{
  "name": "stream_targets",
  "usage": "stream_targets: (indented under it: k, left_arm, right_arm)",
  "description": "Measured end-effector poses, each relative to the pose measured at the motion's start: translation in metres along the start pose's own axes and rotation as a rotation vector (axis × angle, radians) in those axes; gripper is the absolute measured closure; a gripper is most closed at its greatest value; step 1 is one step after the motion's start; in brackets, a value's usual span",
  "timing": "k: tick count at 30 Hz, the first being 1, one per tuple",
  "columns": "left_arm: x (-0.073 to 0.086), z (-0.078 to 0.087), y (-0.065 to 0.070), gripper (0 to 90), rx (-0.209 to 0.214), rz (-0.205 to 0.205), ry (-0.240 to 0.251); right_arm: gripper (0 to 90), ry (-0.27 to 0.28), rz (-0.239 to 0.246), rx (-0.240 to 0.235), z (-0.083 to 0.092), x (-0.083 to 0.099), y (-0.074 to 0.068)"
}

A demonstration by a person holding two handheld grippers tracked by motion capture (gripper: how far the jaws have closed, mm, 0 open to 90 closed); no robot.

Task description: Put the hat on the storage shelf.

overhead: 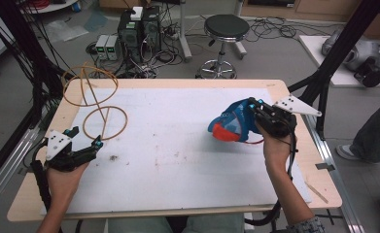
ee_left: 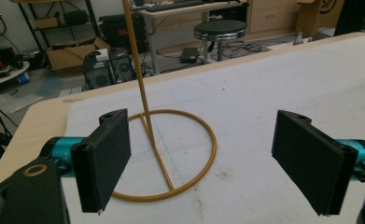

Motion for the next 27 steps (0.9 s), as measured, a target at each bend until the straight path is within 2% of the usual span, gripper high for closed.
stream_targets:
  k: [10,12,14,16,17,19,22,23,24,27]
  left_arm:
    - [-0.001,0.004,-0.001,19.9,-0.009,-0.001,0.016]
    - [-0.001,0.004,0.001,20.0,-0.006,-0.009,0.019]
    - [-0.001,0.003,0.002,20.0,-0.001,-0.008,0.016]
    - [-0.001,0.002,0.003,20.0,0.000,-0.004,0.018]
    - [0.000,0.002,0.003,20.0,0.001,-0.008,0.017]
    - [0.000,0.002,0.002,20.1,-0.001,-0.008,0.019]
    - [0.001,0.002,0.001,20.0,-0.001,-0.003,0.016]
    - [0.001,0.001,0.001,20.0,-0.002,0.004,0.019]
    - [0.001,0.001,0.000,20.0,-0.004,0.002,0.021]
    - [0.001,0.002,-0.001,20.0,-0.005,-0.001,0.021]
  right_arm:
    - [88.1,0.028,0.000,-0.056,-0.037,-0.030,-0.027]
    - [88.1,0.022,-0.008,-0.072,-0.047,-0.038,-0.034]
    - [88.1,0.016,0.004,-0.090,-0.065,-0.050,-0.046]
    - [88.1,0.018,0.003,-0.095,-0.070,-0.053,-0.050]
    - [88.0,0.015,0.016,-0.112,-0.083,-0.062,-0.061]
    - [88.0,0.020,0.014,-0.133,-0.094,-0.072,-0.069]
    - [88.0,0.027,0.004,-0.150,-0.104,-0.081,-0.076]
    - [88.0,0.032,-0.002,-0.164,-0.115,-0.090,-0.081]
    - [88.0,0.032,-0.002,-0.164,-0.115,-0.090,-0.081]
    - [88.0,0.041,0.001,-0.163,-0.130,-0.103,-0.089]
Point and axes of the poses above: each handheld gripper's, and its own axes: z roughly backward along the jaws, x roughly out of its underside, y roughly to its right, the point moved 7 cm from there along -z, roughly forward along the jaws, and after that the axes turned 5 degrees about -z, right-handed, at the moved point
